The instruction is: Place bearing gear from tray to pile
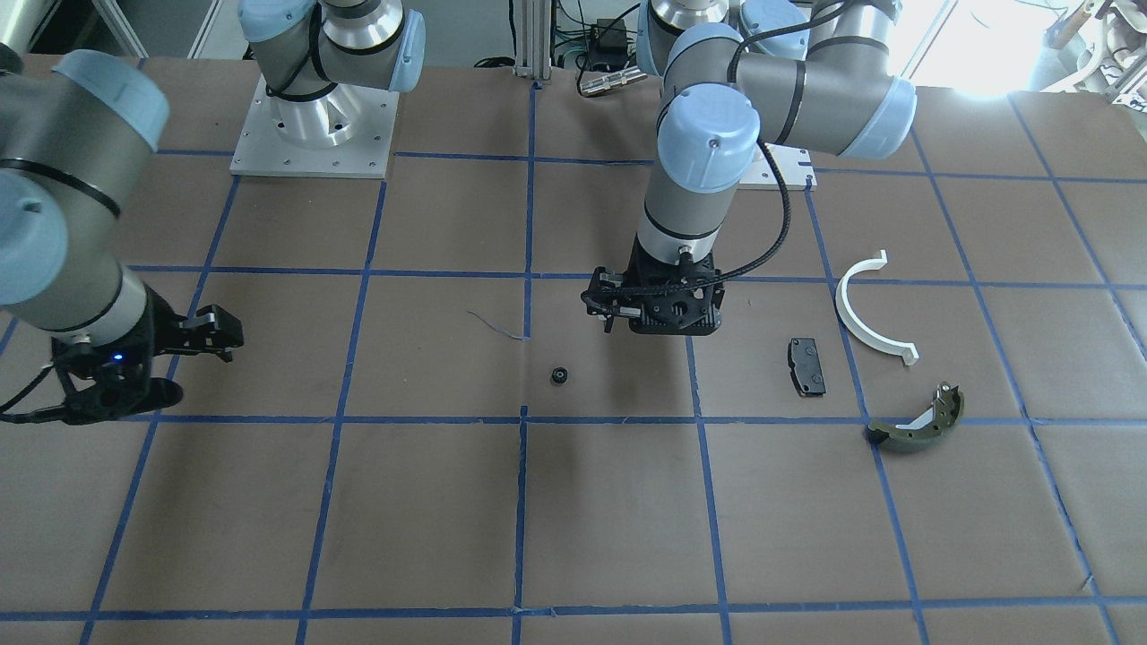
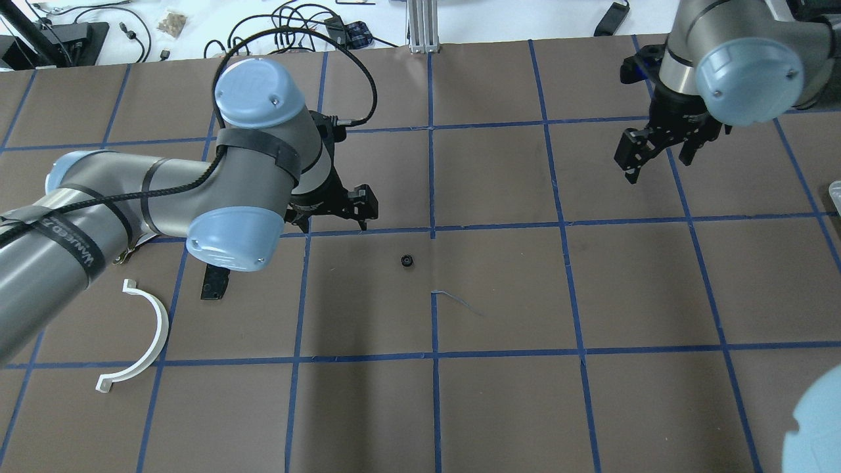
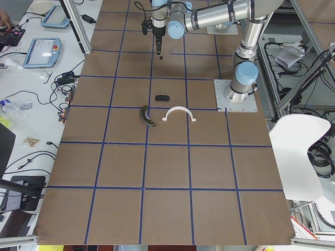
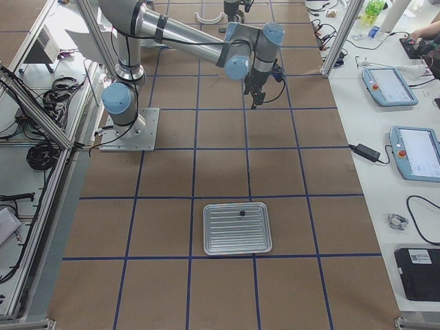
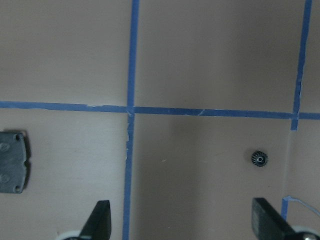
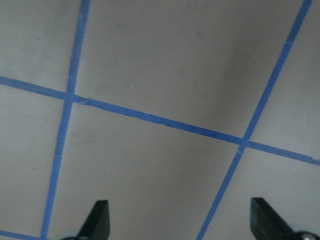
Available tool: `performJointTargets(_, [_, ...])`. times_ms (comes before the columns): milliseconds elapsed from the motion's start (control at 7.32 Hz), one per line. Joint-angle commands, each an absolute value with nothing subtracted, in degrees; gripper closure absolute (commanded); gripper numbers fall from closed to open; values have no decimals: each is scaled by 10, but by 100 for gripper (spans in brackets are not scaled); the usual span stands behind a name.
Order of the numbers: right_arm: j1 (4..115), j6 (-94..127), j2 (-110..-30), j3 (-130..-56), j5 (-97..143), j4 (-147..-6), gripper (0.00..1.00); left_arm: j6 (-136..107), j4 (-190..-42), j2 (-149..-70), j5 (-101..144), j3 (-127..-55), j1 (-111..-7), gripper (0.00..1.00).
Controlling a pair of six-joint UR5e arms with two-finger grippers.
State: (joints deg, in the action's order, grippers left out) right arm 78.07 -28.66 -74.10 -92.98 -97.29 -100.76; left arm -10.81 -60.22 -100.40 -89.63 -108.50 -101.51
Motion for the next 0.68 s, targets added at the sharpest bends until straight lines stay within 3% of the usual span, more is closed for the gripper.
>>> performJointTargets(0, [685, -412, -741, -930, -973, -1017, 0, -126, -548, -1063, -896, -1092, -1045, 0])
performJointTargets(546, [505, -603, -725, -945, -971, -1090, 0, -134, -475, -1133, -899, -1092, -1086, 0])
